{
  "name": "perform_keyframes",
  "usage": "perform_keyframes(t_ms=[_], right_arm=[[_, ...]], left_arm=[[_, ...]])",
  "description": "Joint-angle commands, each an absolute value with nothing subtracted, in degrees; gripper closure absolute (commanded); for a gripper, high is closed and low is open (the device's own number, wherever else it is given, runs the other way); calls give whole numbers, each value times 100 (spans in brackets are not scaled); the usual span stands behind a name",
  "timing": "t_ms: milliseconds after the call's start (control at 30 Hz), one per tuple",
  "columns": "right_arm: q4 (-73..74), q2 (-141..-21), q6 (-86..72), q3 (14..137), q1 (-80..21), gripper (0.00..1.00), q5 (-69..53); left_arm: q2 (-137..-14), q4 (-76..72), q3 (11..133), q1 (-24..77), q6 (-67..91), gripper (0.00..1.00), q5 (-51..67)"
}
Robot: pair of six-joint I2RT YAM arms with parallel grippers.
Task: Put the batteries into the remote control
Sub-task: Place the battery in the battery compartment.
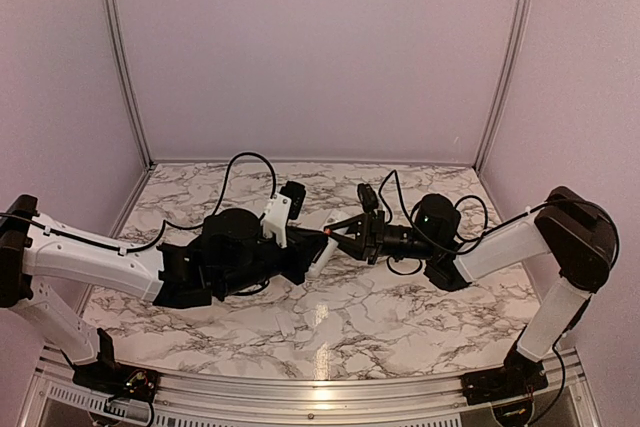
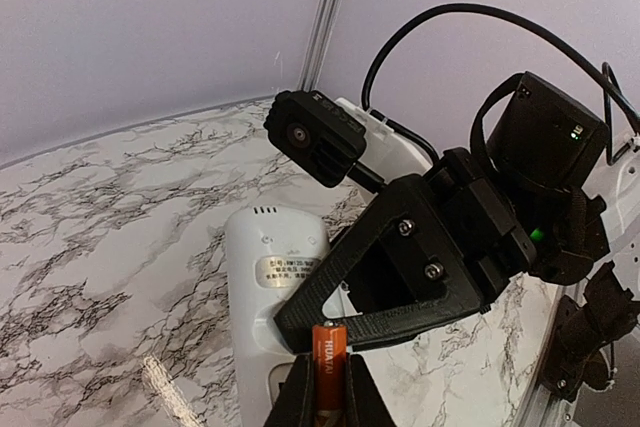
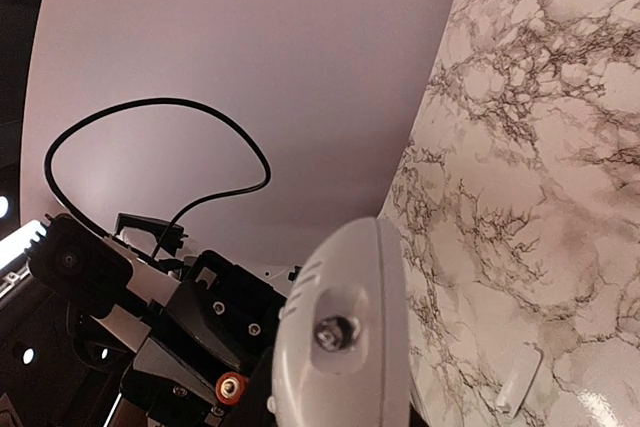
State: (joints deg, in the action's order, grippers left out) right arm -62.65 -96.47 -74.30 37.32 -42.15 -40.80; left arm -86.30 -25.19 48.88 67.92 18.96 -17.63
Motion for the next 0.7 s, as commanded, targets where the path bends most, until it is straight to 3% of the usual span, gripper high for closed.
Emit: perform_keyframes(t_ms=[0, 367, 667], right_arm=[[-6732, -9588, -7566, 3779, -4271, 100, -4166], [-6720, -9591, -7567, 3825, -4269, 100, -4141], [-6672, -9538, -7541, 3819, -4254, 100, -4157]], left_arm=[[-8792, -2520, 4754, 6820, 1780, 100, -1882], [-8702, -2487, 4626, 6847, 1776, 100, -1978], [-8535, -2351, 4466, 6847, 1862, 89, -2105]])
